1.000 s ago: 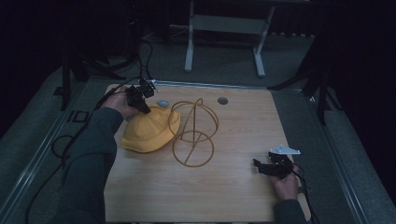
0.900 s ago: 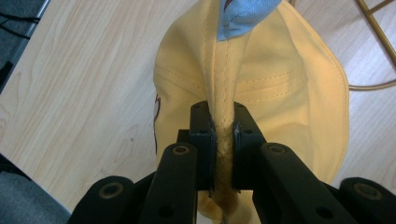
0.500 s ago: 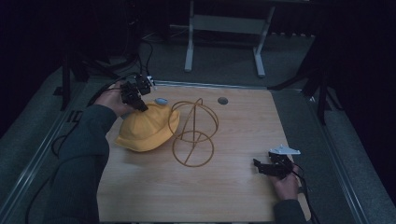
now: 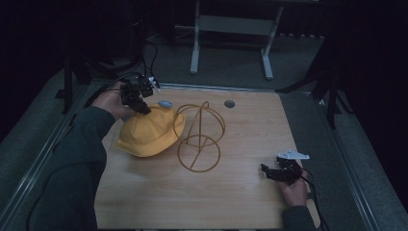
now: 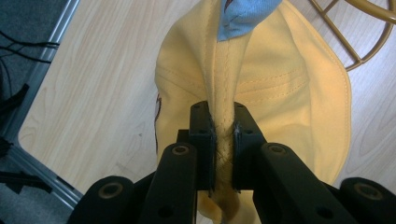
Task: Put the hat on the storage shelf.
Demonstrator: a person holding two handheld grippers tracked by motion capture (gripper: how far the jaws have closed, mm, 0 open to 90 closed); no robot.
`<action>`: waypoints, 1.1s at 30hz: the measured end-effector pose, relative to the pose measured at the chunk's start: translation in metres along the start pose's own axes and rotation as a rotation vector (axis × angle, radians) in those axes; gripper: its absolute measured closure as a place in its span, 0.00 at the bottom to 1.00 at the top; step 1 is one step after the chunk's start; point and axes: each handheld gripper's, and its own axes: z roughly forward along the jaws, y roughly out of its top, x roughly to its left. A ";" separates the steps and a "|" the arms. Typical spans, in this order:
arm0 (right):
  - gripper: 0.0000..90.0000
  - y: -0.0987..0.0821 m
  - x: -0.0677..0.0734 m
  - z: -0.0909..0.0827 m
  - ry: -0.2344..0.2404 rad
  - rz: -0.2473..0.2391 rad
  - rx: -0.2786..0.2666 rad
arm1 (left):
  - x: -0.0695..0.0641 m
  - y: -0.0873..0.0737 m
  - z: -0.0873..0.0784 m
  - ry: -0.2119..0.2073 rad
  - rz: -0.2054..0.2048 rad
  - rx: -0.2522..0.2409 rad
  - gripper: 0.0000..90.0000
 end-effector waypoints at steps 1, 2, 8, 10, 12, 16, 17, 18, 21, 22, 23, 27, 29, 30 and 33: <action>0.24 0.000 0.000 0.000 0.000 0.000 0.000 | 0.000 -0.001 -0.001 0.002 0.001 -0.002 0.91; 0.24 0.000 0.000 0.000 0.000 0.000 0.000 | -0.001 -0.002 -0.003 0.004 0.000 -0.004 0.91; 0.24 0.000 0.000 0.000 0.000 0.000 0.000 | -0.001 -0.008 -0.011 0.007 0.009 0.004 0.91; 0.24 0.000 0.000 0.000 0.000 0.000 0.000 | -0.001 -0.010 -0.013 0.009 0.012 0.004 0.91; 0.24 0.000 0.000 0.000 0.000 0.000 0.000 | -0.001 -0.011 -0.016 0.009 0.008 0.001 0.91; 0.24 0.000 0.000 0.000 0.000 0.000 0.000 | 0.000 -0.015 -0.021 0.012 0.013 0.002 0.91; 0.24 0.000 0.000 0.000 0.000 0.000 0.000 | 0.001 -0.016 -0.022 0.012 0.014 -0.001 0.91; 0.24 0.000 0.000 0.000 0.000 0.001 0.000 | 0.001 -0.016 -0.024 0.012 0.014 0.000 0.91; 0.24 0.000 0.000 0.000 0.000 0.000 0.000 | 0.001 -0.017 -0.029 0.017 0.015 -0.007 0.91; 0.24 0.000 0.000 0.000 0.000 0.000 0.000 | 0.002 -0.017 -0.030 0.018 0.020 -0.005 0.91; 0.24 0.000 0.000 0.000 0.000 0.000 0.000 | 0.002 -0.017 -0.030 0.018 0.020 -0.005 0.91; 0.24 0.000 0.000 0.000 0.000 -0.002 0.000 | 0.004 -0.019 -0.038 0.026 0.009 -0.020 0.91; 0.24 0.000 0.000 0.000 0.000 -0.002 0.001 | 0.004 -0.020 -0.040 0.028 0.004 -0.029 0.91; 0.24 0.000 0.000 0.000 0.000 -0.003 0.001 | 0.004 -0.020 -0.040 0.028 0.004 -0.029 0.91; 0.24 0.000 0.000 0.000 0.000 -0.002 0.001 | 0.005 -0.021 -0.044 0.024 -0.002 -0.042 0.91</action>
